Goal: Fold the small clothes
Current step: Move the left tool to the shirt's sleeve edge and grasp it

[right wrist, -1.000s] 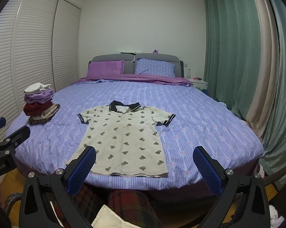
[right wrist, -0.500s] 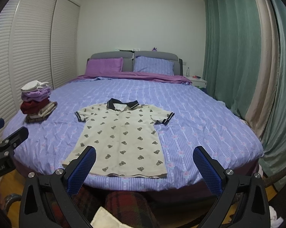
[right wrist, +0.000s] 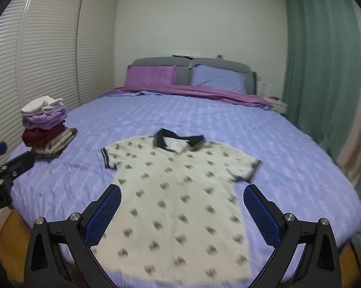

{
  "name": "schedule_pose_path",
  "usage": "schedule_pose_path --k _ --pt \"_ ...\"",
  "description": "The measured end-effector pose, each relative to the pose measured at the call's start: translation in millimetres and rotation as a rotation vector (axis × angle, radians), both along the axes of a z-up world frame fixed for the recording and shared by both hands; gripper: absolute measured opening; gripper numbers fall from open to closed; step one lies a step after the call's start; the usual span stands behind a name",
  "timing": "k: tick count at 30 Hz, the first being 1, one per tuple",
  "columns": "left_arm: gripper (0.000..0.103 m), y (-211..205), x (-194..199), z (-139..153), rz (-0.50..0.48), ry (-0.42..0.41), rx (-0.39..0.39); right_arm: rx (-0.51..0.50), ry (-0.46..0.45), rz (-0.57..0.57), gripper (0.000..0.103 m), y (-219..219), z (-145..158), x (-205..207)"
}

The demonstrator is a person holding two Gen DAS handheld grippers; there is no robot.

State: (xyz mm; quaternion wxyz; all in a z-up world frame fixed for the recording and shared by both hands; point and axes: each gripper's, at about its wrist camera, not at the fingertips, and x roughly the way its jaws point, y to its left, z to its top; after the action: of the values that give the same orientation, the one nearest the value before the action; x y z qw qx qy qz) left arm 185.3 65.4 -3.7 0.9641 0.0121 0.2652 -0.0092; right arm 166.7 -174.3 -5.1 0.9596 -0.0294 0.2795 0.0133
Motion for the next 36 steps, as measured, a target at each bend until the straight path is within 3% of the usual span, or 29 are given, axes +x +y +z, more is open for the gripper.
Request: schedule_pose_path --k 8,11,13,16,21,29,36 --pt "0.093 27.8 106.8 -45.4 -0.019 0.065 -0.026 0.018 0.040 0.045 0.103 32.7 -39.2 111.1" --pt "0.083 37.7 145.7 -71.4 -0.018 0.103 -0.018 0.017 0.063 0.043 0.103 44.5 -55.3 137.7" --pt "0.071 42.9 164.7 -85.1 -0.025 0.129 -0.019 0.020 0.085 0.037 0.103 51.2 -67.6 155.0" --pt "0.055 53.8 199.6 -112.6 -0.045 0.201 -0.083 0.034 0.124 0.032 0.103 59.1 -86.3 179.2" --pt "0.042 72.2 235.5 -148.9 -0.027 0.282 -0.208 0.056 0.169 0.033 0.103 66.4 -109.8 202.9" --pt "0.042 90.9 264.1 -182.3 0.000 0.361 -0.386 0.059 0.211 0.030 0.103 71.1 -131.0 219.5" --pt "0.040 95.3 283.2 -201.7 0.035 0.420 -0.450 0.063 0.218 0.015 0.103 72.7 -136.7 226.2"
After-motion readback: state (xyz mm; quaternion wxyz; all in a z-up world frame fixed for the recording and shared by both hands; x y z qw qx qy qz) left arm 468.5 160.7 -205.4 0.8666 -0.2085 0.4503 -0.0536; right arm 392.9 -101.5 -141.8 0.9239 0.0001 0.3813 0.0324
